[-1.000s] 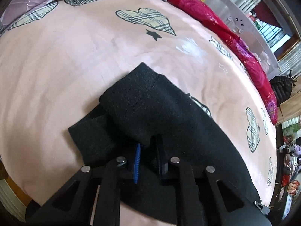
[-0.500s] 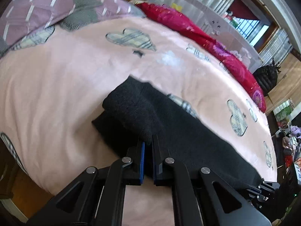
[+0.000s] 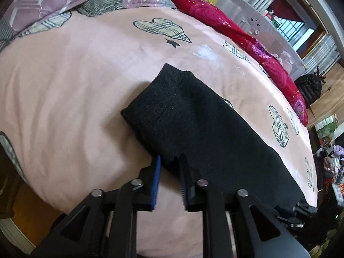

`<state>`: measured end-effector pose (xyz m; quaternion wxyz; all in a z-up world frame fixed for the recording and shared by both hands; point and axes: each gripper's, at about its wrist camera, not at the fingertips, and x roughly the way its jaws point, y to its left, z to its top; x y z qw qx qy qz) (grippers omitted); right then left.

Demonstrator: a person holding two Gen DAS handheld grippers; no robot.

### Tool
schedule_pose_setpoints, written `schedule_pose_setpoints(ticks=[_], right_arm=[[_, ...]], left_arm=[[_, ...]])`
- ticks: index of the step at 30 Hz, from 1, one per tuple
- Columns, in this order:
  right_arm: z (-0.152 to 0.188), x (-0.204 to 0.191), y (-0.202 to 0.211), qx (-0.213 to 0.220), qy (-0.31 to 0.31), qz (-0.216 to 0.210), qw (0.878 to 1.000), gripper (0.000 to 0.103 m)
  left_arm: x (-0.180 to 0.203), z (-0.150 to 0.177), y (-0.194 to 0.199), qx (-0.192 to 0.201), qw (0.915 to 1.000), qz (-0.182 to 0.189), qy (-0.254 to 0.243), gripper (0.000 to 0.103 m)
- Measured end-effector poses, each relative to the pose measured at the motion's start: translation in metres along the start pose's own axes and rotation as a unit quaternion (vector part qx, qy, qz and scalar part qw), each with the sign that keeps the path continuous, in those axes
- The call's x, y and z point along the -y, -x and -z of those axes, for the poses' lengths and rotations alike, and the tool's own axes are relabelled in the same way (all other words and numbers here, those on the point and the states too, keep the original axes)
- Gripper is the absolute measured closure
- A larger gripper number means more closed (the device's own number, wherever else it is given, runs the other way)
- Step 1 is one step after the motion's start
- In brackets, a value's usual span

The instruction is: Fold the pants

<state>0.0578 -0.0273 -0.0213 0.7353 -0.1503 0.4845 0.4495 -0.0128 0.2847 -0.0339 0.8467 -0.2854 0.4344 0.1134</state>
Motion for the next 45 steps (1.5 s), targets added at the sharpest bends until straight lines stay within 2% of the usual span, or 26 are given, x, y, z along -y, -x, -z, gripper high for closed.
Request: schedule_pose_setpoints(ticks=[1, 3, 7, 12, 14, 17, 18, 19, 20, 23, 27, 29, 30, 31, 36, 38, 40, 42, 45], right_arm=[[-0.001, 0.001, 0.004, 0.003, -0.007, -0.01, 1.0, 0.063], [-0.003, 0.002, 0.014, 0.015, -0.016, -0.026, 0.999, 0.046], [-0.022, 0.015, 0.036, 0.051, -0.044, -0.061, 0.996, 0.045], [-0.063, 0.066, 0.029, 0.077, -0.109, -0.049, 0.99, 0.045], [-0.08, 0.092, 0.014, 0.066, -0.141, -0.063, 0.986, 0.045], [-0.102, 0.111, -0.014, 0.039, -0.146, -0.065, 0.986, 0.048], [-0.107, 0.114, -0.025, 0.027, -0.145, -0.073, 0.986, 0.052], [-0.112, 0.118, -0.038, 0.008, -0.143, -0.083, 0.986, 0.059], [-0.115, 0.12, -0.05, -0.013, -0.141, -0.085, 0.986, 0.062], [-0.113, 0.123, -0.071, -0.05, -0.132, -0.081, 0.987, 0.065], [-0.109, 0.12, -0.081, -0.078, -0.118, -0.116, 0.983, 0.073], [-0.105, 0.108, -0.079, -0.088, -0.097, -0.122, 0.984, 0.076], [-0.104, 0.105, -0.078, -0.086, -0.093, -0.121, 0.984, 0.082], [-0.103, 0.103, -0.076, -0.086, -0.095, -0.124, 0.984, 0.085], [-0.108, 0.088, -0.052, -0.049, -0.064, -0.078, 0.994, 0.09], [-0.118, 0.083, -0.031, -0.013, -0.053, -0.051, 0.997, 0.091], [-0.13, 0.077, -0.014, 0.021, -0.033, -0.002, 0.999, 0.093], [-0.136, 0.074, -0.012, 0.033, -0.025, 0.021, 0.999, 0.093], [-0.141, 0.064, -0.035, 0.024, 0.0, 0.065, 0.998, 0.093]], left_arm=[[0.0, -0.001, 0.004, 0.0, 1.0, -0.002, -0.001, 0.059], [-0.003, -0.001, 0.011, 0.004, 1.0, 0.001, 0.008, 0.044], [-0.008, -0.006, 0.01, -0.006, 0.9997, -0.002, 0.025, 0.04], [-0.022, -0.015, -0.007, -0.026, 0.997, -0.002, 0.074, 0.04], [-0.023, -0.018, -0.012, -0.028, 0.9963, 0.004, 0.081, 0.039], [-0.02, -0.025, -0.021, -0.029, 0.9968, 0.001, 0.074, 0.039], [-0.019, -0.028, -0.026, -0.031, 0.9969, -0.003, 0.072, 0.04], [-0.018, -0.029, -0.03, -0.031, 0.997, -0.005, 0.071, 0.041], [-0.016, -0.031, -0.034, -0.03, 0.9972, -0.006, 0.068, 0.041], [-0.008, -0.033, -0.044, -0.024, 0.9982, -0.014, 0.053, 0.042], [0.005, -0.031, -0.051, -0.01, 0.9989, -0.038, 0.024, 0.045], [0.011, -0.028, -0.054, 0.002, 0.9991, -0.042, 0.003, 0.062], [0.012, -0.028, -0.054, 0.005, 0.9993, -0.037, -0.003, 0.076], [0.013, -0.028, -0.053, 0.009, 0.9995, -0.03, -0.005, 0.083], [0.023, -0.03, -0.029, 0.034, 0.9985, -0.03, -0.029, 0.087], [0.025, -0.03, -0.012, 0.055, 0.9977, -0.019, -0.036, 0.087], [0.027, -0.031, 0.0, 0.071, 0.9963, -0.012, -0.047, 0.087], [0.029, -0.033, 0.002, 0.076, 0.9953, -0.019, -0.058, 0.088], [0.024, -0.037, -0.011, 0.066, 0.9954, -0.026, -0.065, 0.088]])
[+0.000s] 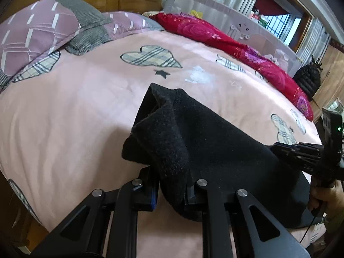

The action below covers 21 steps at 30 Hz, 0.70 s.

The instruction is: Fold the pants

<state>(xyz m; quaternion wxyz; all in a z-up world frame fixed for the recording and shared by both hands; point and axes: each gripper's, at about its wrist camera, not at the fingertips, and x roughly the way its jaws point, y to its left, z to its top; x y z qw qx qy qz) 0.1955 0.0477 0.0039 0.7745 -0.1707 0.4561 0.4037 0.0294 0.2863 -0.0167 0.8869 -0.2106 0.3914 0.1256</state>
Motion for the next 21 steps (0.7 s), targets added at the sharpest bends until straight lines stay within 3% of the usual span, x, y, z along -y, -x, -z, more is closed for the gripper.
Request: schedule_pose_setpoints(ticks=[5, 8, 9, 11, 12, 13, 15, 17, 21], right_arm=[[0.008, 0.001, -0.037, -0.017, -0.008, 0.058, 0.998, 0.1], [0.011, 0.004, -0.045, -0.027, -0.035, 0.045, 0.998, 0.098], [0.012, 0.004, -0.039, -0.019, -0.041, 0.044, 0.998, 0.095], [0.014, 0.006, -0.024, -0.006, -0.061, 0.039, 0.997, 0.087], [0.016, 0.009, -0.015, -0.003, -0.079, 0.033, 0.996, 0.074], [0.021, 0.013, -0.001, 0.008, -0.102, 0.019, 0.995, 0.053], [0.033, 0.019, 0.023, 0.035, -0.131, 0.002, 0.991, 0.029], [0.058, 0.023, 0.059, 0.07, -0.152, -0.004, 0.986, 0.028], [0.107, 0.027, 0.103, 0.088, -0.191, 0.001, 0.978, 0.028]], left_arm=[[-0.009, 0.007, -0.036, -0.038, 0.9988, -0.017, -0.026, 0.086], [-0.012, 0.009, -0.033, -0.043, 0.9982, -0.028, -0.029, 0.073], [-0.015, 0.008, -0.026, -0.039, 0.9985, -0.033, -0.02, 0.066], [-0.019, 0.007, -0.013, -0.028, 0.9989, -0.037, -0.008, 0.064], [-0.022, 0.006, -0.004, -0.021, 0.9989, -0.041, -0.002, 0.062], [-0.022, 0.006, 0.003, -0.015, 0.999, -0.041, 0.0, 0.062], [-0.019, 0.004, 0.019, 0.001, 0.9991, -0.042, -0.004, 0.061], [-0.008, 0.0, 0.032, 0.011, 0.9993, -0.031, -0.018, 0.061], [0.036, -0.005, 0.034, 0.007, 0.9978, 0.005, -0.066, 0.053]])
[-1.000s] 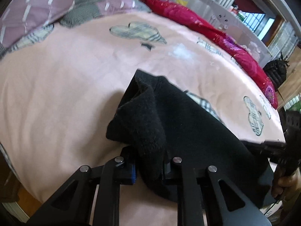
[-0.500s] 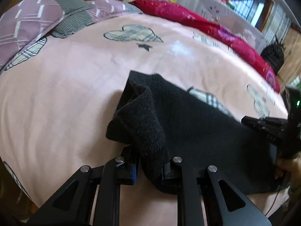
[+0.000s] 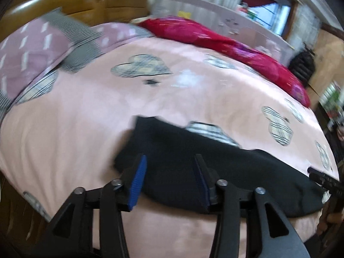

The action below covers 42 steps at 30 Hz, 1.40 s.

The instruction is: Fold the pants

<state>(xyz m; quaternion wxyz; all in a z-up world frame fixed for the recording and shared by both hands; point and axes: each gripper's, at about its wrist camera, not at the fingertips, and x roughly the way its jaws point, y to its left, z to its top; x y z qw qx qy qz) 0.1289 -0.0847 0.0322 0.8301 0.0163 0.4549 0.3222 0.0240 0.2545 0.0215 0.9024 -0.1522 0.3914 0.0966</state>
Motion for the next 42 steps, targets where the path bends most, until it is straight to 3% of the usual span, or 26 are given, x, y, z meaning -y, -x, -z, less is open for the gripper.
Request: schedule_pose_setpoints(ticks=[4, 7, 10, 13, 21, 26, 29, 30, 32, 33, 35, 37, 39, 40, 42], right_arm=[[0.052, 0.03, 0.05, 0.017, -0.055, 0.021, 0.998, 0.028], [0.081, 0.049, 0.076, 0.03, -0.101, 0.034, 0.994, 0.028], [0.107, 0.066, 0.098, 0.039, -0.141, 0.048, 0.988, 0.028], [0.129, 0.079, 0.116, 0.047, -0.171, 0.062, 0.982, 0.028], [0.176, 0.118, 0.135, 0.063, -0.27, 0.096, 0.956, 0.028], [0.19, 0.143, 0.143, 0.098, -0.33, 0.114, 0.932, 0.028], [0.197, 0.159, 0.143, 0.111, -0.371, 0.104, 0.916, 0.028], [0.199, 0.163, 0.141, 0.112, -0.37, 0.089, 0.918, 0.028], [0.204, 0.172, 0.139, 0.121, -0.391, 0.073, 0.909, 0.028], [0.207, 0.175, 0.138, 0.13, -0.402, 0.061, 0.904, 0.028], [0.212, 0.181, 0.136, 0.147, -0.422, 0.038, 0.894, 0.038], [0.216, 0.189, 0.134, 0.161, -0.436, 0.016, 0.885, 0.073], [0.223, 0.2, 0.128, 0.166, -0.458, -0.016, 0.873, 0.09], [0.229, 0.207, 0.125, 0.172, -0.474, -0.036, 0.863, 0.091], [0.232, 0.211, 0.123, 0.183, -0.484, -0.055, 0.854, 0.092]], left_arm=[[0.057, -0.004, -0.016, -0.024, 0.9973, 0.042, -0.055, 0.053], [0.104, -0.001, -0.029, -0.047, 0.9902, 0.083, -0.102, 0.052], [0.156, 0.009, -0.04, -0.076, 0.9784, 0.121, -0.15, 0.049], [0.207, 0.019, -0.05, -0.108, 0.9608, 0.165, -0.195, 0.048], [0.326, 0.047, -0.065, -0.168, 0.9051, 0.231, -0.315, 0.043], [0.391, 0.065, -0.075, -0.203, 0.8582, 0.272, -0.385, 0.041], [0.419, 0.074, -0.085, -0.224, 0.8355, 0.277, -0.418, 0.041], [0.433, 0.079, -0.09, -0.231, 0.8236, 0.282, -0.435, 0.041], [0.446, 0.087, -0.096, -0.238, 0.8095, 0.288, -0.453, 0.041], [0.458, 0.092, -0.099, -0.246, 0.7969, 0.297, -0.465, 0.041], [0.476, 0.099, -0.105, -0.258, 0.7814, 0.299, -0.484, 0.041], [0.495, 0.109, -0.115, -0.273, 0.7694, 0.294, -0.497, 0.041], [0.51, 0.116, -0.123, -0.282, 0.7607, 0.292, -0.507, 0.043], [0.519, 0.121, -0.126, -0.287, 0.7536, 0.289, -0.516, 0.044], [0.536, 0.13, -0.132, -0.287, 0.7451, 0.283, -0.532, 0.046]])
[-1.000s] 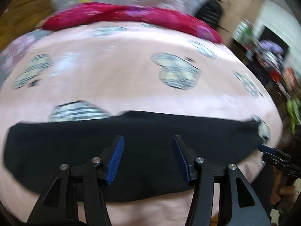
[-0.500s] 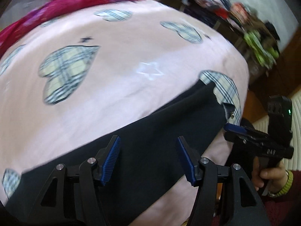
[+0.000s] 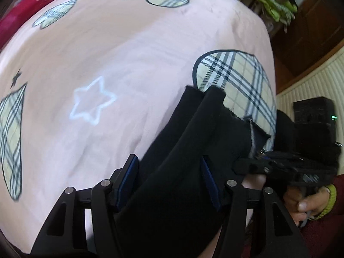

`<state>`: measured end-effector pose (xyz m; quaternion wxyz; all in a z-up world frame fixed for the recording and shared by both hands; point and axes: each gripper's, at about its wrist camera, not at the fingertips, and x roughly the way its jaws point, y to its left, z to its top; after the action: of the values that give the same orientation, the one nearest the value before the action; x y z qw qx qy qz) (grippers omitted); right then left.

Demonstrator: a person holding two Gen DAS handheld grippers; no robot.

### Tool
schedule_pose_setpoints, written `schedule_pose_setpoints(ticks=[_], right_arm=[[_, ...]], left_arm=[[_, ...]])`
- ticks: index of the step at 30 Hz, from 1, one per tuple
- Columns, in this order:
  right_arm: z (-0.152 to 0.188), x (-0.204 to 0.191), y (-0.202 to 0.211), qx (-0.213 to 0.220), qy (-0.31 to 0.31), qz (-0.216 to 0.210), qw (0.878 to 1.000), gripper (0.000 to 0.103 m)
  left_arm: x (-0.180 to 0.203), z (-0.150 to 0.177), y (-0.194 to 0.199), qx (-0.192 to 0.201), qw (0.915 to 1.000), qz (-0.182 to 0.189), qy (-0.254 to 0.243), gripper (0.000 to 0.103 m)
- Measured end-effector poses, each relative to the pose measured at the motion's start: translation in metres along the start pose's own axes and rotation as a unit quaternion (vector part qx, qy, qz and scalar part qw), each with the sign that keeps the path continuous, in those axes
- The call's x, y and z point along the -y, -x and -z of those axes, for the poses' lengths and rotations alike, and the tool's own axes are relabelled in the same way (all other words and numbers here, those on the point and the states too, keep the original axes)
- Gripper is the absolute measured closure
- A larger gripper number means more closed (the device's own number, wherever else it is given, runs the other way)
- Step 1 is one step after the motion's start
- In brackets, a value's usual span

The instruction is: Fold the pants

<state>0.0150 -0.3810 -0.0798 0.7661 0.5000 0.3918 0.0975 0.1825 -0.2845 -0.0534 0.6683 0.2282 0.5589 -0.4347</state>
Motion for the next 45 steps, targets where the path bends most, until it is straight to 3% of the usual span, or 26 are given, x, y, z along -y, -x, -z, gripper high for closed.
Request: schedule_pose_setpoints(ticks=[2, 4, 7, 10, 15, 21, 28, 33, 38, 45], right_arm=[[-0.002, -0.004, 0.005, 0.009, 0.016, -0.001, 1.0, 0.093], [-0.005, -0.007, 0.012, 0.018, 0.023, -0.008, 1.0, 0.093], [-0.011, -0.007, 0.017, 0.024, 0.03, -0.016, 0.999, 0.093], [-0.009, -0.012, 0.015, 0.021, 0.057, -0.004, 0.998, 0.093], [-0.01, -0.023, 0.014, 0.019, 0.075, -0.029, 0.997, 0.093], [-0.009, -0.06, 0.015, 0.008, 0.123, -0.092, 0.988, 0.093], [0.002, -0.114, -0.008, -0.053, 0.162, -0.178, 0.969, 0.093], [0.026, -0.148, -0.042, -0.109, 0.191, -0.199, 0.955, 0.093], [0.05, -0.17, -0.08, -0.16, 0.217, -0.197, 0.943, 0.093], [0.083, -0.169, -0.13, -0.223, 0.251, -0.156, 0.929, 0.093]], left_arm=[[0.003, -0.015, -0.009, -0.007, 0.9999, 0.009, -0.006, 0.055], [0.004, -0.027, -0.013, -0.009, 0.9995, 0.028, -0.009, 0.074], [0.007, -0.032, -0.016, -0.003, 0.9991, 0.036, -0.022, 0.083], [0.005, -0.026, -0.012, 0.016, 0.9985, 0.049, -0.021, 0.086], [-0.001, -0.015, 0.011, 0.054, 0.9958, 0.074, -0.003, 0.088], [-0.007, 0.009, 0.073, 0.123, 0.9888, 0.083, 0.014, 0.088], [-0.031, 0.079, 0.148, 0.198, 0.9751, 0.071, 0.07, 0.088], [-0.053, 0.136, 0.179, 0.228, 0.9658, 0.051, 0.112, 0.088], [-0.076, 0.187, 0.175, 0.235, 0.9569, 0.038, 0.166, 0.089], [-0.099, 0.243, 0.141, 0.228, 0.9448, 0.031, 0.233, 0.089]])
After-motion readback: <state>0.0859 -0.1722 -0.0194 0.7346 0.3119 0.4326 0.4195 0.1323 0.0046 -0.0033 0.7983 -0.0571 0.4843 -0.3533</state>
